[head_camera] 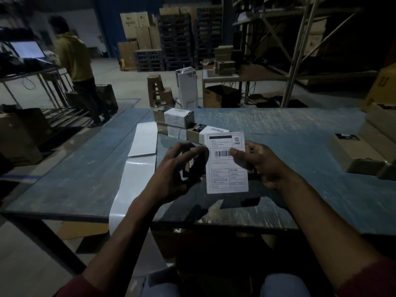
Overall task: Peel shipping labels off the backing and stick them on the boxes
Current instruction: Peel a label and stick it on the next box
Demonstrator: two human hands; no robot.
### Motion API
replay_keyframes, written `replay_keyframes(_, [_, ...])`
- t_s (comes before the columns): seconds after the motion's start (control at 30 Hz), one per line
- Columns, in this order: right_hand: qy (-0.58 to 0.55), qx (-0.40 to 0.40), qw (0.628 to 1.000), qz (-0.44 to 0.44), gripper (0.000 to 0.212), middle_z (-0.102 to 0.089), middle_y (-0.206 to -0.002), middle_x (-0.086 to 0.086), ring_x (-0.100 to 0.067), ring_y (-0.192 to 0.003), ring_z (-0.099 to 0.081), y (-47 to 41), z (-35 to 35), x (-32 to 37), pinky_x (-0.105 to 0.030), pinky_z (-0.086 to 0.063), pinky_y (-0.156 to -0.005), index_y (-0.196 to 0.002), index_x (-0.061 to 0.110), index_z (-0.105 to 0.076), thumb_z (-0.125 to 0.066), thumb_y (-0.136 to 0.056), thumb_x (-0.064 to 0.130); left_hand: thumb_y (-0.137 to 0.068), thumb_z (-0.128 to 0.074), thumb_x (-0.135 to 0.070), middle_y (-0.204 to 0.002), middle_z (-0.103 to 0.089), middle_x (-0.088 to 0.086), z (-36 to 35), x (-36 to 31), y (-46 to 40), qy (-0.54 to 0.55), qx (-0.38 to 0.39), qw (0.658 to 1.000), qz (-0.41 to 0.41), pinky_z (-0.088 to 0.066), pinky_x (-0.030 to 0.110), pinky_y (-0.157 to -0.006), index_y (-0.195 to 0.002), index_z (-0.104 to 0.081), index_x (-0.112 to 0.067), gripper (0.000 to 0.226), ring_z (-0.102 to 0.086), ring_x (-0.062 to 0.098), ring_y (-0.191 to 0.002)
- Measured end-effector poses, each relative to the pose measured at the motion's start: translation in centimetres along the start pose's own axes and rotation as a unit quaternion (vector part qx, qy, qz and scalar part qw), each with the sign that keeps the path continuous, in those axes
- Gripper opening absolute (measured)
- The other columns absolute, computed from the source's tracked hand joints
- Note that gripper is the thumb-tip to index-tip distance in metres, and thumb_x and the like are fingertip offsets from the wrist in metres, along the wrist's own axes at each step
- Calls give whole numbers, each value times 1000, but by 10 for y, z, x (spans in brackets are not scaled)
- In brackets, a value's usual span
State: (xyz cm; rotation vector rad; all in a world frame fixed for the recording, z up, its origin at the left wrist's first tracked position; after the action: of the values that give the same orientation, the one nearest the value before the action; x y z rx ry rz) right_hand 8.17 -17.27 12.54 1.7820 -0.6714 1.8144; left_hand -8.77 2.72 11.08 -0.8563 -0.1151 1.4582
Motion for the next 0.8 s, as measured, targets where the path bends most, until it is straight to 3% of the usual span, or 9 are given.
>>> replay_keyframes(0.07, [-6,-14,1000,1,46,-81,-106,-7,-28,-100,-78,2,-3,2,-51,-64,-81,-114,15,-75,-83,-74,34,-73,-94,-18,-150,-38,-3,2,2,2,30,16,999,34,-60,42,-96,-158,-38,-35,103,-48,20,-137])
replay_keyframes(0.17, [-26,-22,999,12,47,-81,-109,-8,-28,-101,-78,5,-5,1,-49,-64,-80,-119,11,-73,-84,-77,26,-63,-100,-27,-157,-33,-6,5,-3,4,184,22,973,139,-50,28,-107,-158,-28,-48,122,-38,2,-143])
replay_keyframes(0.23, [-31,-29,999,22,40,-81,-107,-8,-26,-99,-79,7,-5,1,-41,-64,-75,-119,9,-72,-84,-82,18,-64,-96,-38,-158,-39,-1,5,-12,0,278,-20,933,226,-55,25,-96,-156,-33,-49,112,-42,11,-142])
replay_keyframes(0.33, [-26,-36,998,33,36,-81,-106,-7,-23,-96,-79,9,-12,3,-37,-63,-72,-118,9,-72,-83,-84,11,-70,-88,-44,-144,-57,11,2,-29,-11,363,-63,874,317,-63,27,-70,-149,-51,-32,89,-63,24,-121])
replay_keyframes(0.43, [-24,-32,998,42,37,-80,-109,-7,-25,-99,-77,10,-18,6,-40,-63,-77,-120,11,-71,-83,-85,12,-73,-90,-43,-126,-69,8,0,-37,-17,349,-131,867,331,-62,27,-62,-135,-65,-23,70,-69,19,-109])
replay_keyframes(0.57, [-37,-36,998,34,33,-79,-112,-9,-32,-107,-73,10,-23,7,-48,-55,-92,-119,14,-74,-79,-88,26,-69,-95,-38,-115,-72,6,-1,-43,-16,363,-186,844,348,-62,33,-57,-127,-70,-22,65,-72,22,-103])
replay_keyframes(0.73, [-36,-56,998,21,10,-75,-93,-4,-24,-91,-64,9,-30,8,-33,-45,-69,-101,23,-77,-75,-91,25,-67,-96,-28,-115,-68,2,-2,-52,-12,379,-217,825,360,-64,37,-58,-127,-72,-24,64,-72,21,-98])
replay_keyframes(0.8, [-43,-61,997,12,13,-74,-91,-3,-23,-91,-62,7,-33,8,-32,-41,-66,-100,27,-77,-77,-88,23,-69,-96,-23,-113,-67,-2,-2,-54,-11,388,-225,817,362,-63,35,-58,-127,-73,-26,63,-70,20,-99])
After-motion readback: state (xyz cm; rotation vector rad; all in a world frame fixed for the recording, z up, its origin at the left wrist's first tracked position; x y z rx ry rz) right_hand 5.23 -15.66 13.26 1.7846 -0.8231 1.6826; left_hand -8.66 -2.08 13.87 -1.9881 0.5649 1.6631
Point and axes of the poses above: each hand's wrist, its own y-axis away from the middle knuckle, its own z-axis out of the back of the hand, x = y × z, the point moved 2 cm from there along -y, towards the middle knuckle
